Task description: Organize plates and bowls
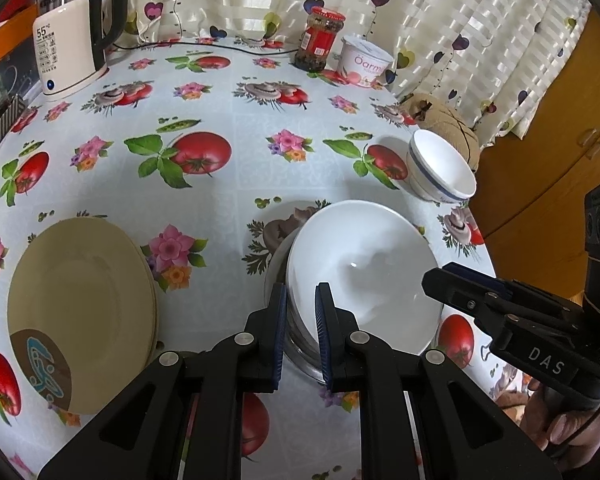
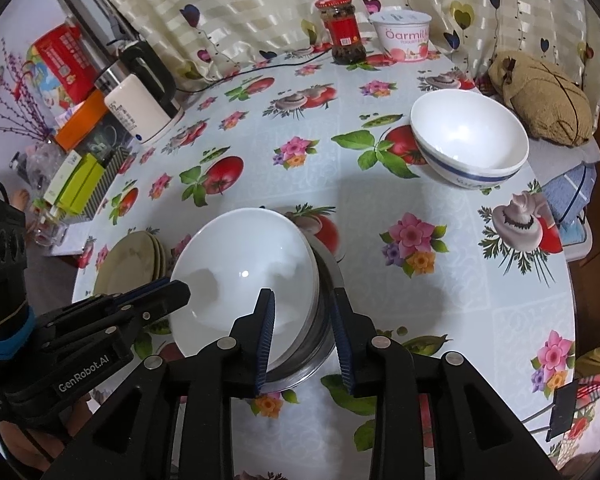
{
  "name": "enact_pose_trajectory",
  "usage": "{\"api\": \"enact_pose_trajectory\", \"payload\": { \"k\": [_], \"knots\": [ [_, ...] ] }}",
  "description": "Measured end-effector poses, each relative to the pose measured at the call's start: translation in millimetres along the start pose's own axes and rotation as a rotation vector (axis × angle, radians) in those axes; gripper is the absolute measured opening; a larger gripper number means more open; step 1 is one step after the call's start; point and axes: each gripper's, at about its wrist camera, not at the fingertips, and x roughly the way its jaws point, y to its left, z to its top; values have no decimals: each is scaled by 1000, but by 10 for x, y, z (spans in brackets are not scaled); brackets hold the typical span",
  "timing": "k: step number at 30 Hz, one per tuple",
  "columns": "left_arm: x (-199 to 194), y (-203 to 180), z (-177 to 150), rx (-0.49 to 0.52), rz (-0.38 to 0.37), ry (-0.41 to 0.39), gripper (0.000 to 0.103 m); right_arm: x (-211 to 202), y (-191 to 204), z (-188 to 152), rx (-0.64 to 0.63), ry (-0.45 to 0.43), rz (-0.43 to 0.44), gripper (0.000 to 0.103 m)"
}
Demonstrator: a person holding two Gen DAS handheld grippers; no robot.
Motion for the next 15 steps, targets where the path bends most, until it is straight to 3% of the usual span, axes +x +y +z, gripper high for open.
{"api": "enact_pose_trajectory", "payload": {
  "k": [15],
  "knots": [
    [-241,-164,169,45,2,-79,15,-422,-82,78,1,-97,-21,31]
  ]
}}
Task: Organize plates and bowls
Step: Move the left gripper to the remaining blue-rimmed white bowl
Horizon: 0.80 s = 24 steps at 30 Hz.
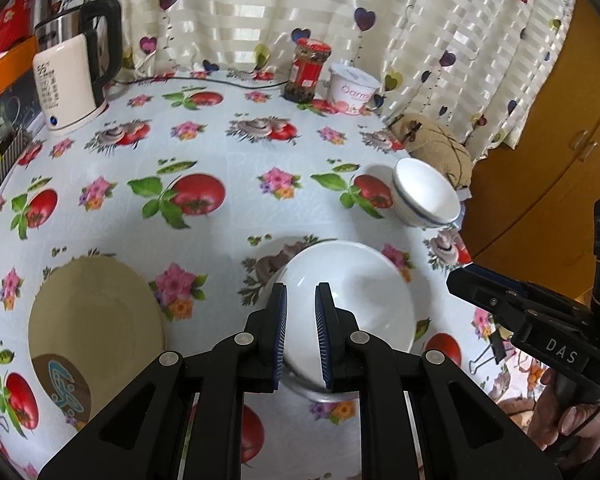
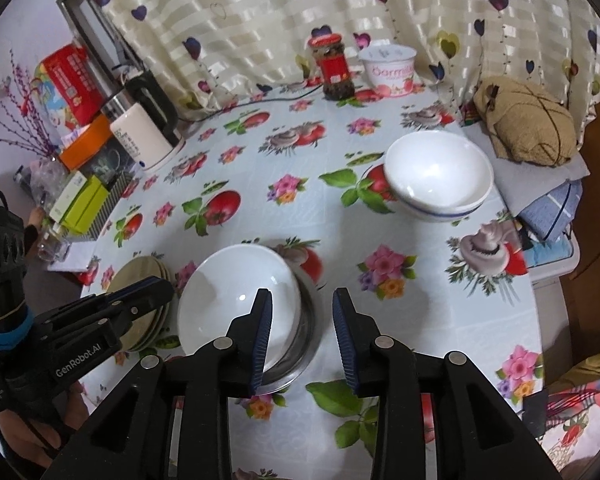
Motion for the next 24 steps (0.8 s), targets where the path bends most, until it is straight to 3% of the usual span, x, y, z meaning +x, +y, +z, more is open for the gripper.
{"api": "enact_pose_trajectory", "payload": {
  "k": [11,24],
  "knots": [
    [99,-385,267,64,-77,-5,15,-211,-314,114,38,-64,-68,33],
    [419,-736,588,102,-138,22,15,-170,-730,268,91,-75,-124,33]
  ]
}}
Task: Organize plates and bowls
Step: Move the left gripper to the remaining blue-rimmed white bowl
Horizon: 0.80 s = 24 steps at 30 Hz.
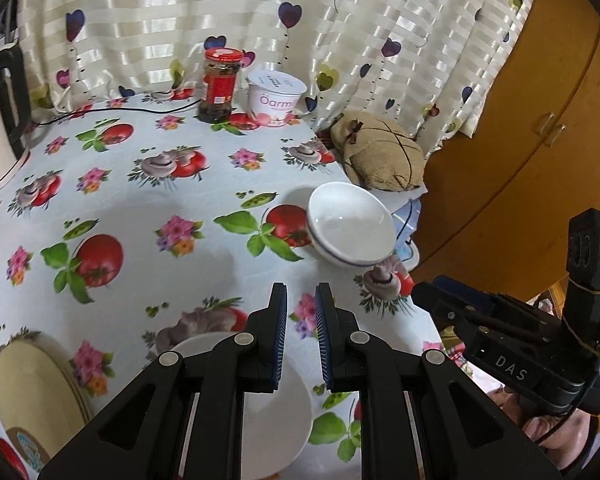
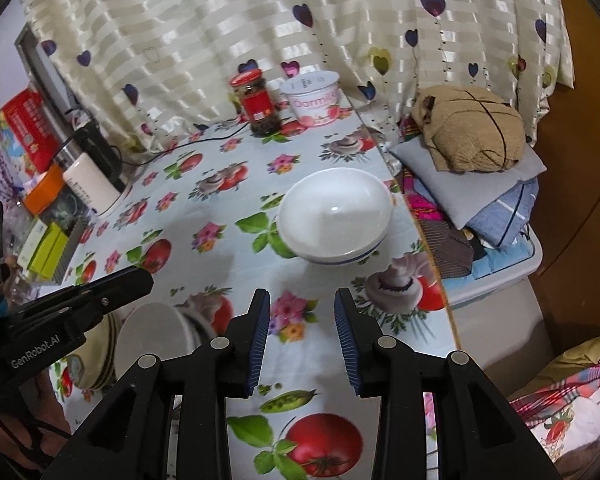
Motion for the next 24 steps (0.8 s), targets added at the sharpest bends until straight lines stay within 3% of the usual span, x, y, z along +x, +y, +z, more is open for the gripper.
{"api": "enact_pose_trajectory", "payload": {
  "k": [24],
  "knots": [
    [570,42,392,9,12,63,15,447,-257,362,25,36,-34,33]
  ]
}}
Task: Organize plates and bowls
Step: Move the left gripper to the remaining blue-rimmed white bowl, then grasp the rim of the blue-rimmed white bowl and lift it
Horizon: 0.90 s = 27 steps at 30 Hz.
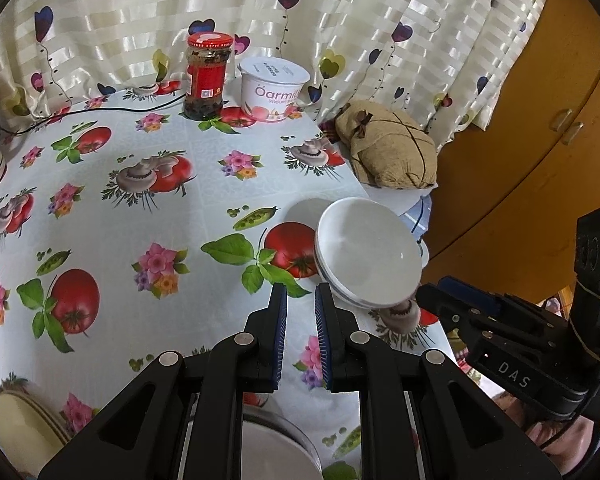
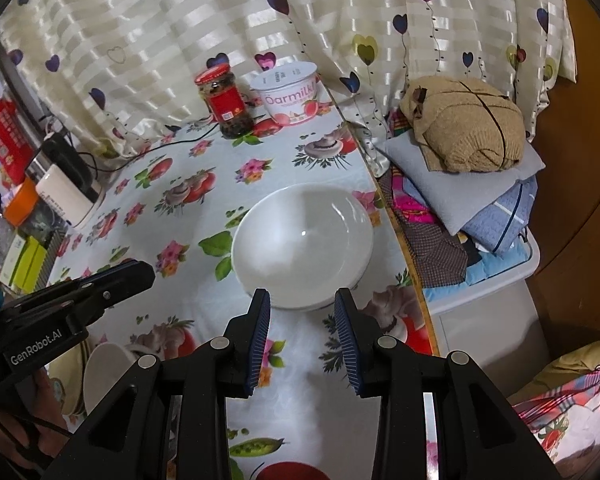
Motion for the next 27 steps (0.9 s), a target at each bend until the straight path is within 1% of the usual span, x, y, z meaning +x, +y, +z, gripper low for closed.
{"api": "enact_pose_trajectory", "payload": {
  "k": [3,5,14,23,26,27],
  "knots": [
    [54,0,57,-2,-3,7,16,45,-36,51,8,0,-2,33],
    [85,-8,89,-2,-11,6,18,64,-61,80,13,-3,-6,33],
    [352,-96,251,-16,-59,45,18,191,-222,180,42,-6,-32,33],
    [637,-104,292,-48,-55,95,18,364,-396,202,79,13,-36,33],
    [708,-105,289,-56,-54,113,18,420,-418,198,85,25,-29,31],
    [724,-103,288,-60,-55,116,18,435,-425,196,85,27,-28,29]
  ]
}}
